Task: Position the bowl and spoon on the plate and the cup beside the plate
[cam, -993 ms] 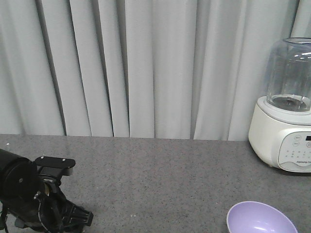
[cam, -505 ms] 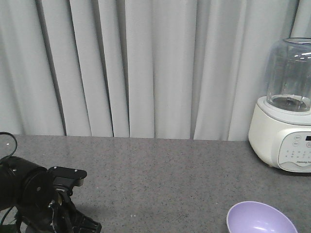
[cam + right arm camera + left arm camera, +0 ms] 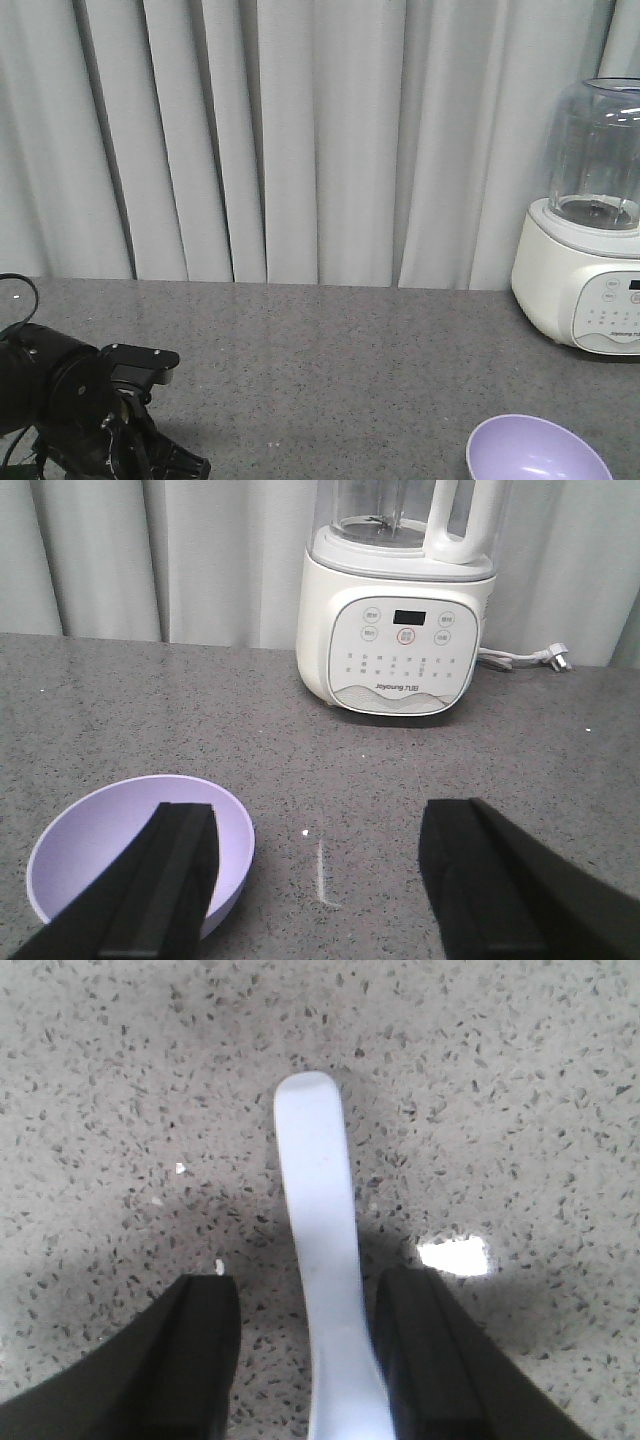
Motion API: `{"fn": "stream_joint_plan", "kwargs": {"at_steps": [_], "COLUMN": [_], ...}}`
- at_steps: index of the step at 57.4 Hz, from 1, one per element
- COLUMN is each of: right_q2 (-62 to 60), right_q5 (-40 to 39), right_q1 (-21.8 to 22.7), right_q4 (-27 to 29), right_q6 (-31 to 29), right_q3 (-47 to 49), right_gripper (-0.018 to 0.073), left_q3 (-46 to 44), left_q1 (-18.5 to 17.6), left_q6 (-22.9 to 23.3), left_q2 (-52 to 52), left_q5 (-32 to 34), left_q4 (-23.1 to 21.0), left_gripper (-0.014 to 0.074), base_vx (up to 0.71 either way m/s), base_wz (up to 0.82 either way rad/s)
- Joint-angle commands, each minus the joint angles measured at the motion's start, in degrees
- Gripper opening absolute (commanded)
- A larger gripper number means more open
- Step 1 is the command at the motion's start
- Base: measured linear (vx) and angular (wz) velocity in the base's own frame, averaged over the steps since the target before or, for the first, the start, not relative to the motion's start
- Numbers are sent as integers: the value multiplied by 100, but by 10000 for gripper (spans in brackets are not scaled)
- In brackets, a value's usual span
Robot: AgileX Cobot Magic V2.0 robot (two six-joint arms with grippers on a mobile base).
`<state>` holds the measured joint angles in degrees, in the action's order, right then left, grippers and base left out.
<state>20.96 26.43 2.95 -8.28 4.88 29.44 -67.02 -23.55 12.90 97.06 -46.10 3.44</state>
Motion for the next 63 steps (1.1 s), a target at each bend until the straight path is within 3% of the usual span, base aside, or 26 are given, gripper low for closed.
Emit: {"fn": "stream_joint_plan", "kwargs": {"at_steps": [1, 23, 29, 41, 63], "right_q2": [86, 86, 86, 86, 86], "right_q5": [-457, -458, -458, -452, -452], "right_q1": [-7, -7, -7, -7, -7], "right_q4": [-97, -242, -242, -224, -182], "right_q6": [-37, -37, -37, -37, -37], "right_q3": [203, 203, 203, 203, 203], "right_gripper": [508, 508, 508, 508, 508], "left_q3": [-181, -181, -181, -181, -181], "left_q1": [-33, -33, -33, -33, -33], "left_q6": [43, 21, 21, 21, 46], "left_q2": [-206, -7, -7, -18, -639], "left_q5": [232, 101, -72, -135, 99], "left_q4": [26, -174, -162, -73, -90], "left_gripper": [398, 372, 279, -8, -3], "base_vx": [0, 0, 0, 0, 0], "base_wz": [0, 0, 0, 0, 0]}}
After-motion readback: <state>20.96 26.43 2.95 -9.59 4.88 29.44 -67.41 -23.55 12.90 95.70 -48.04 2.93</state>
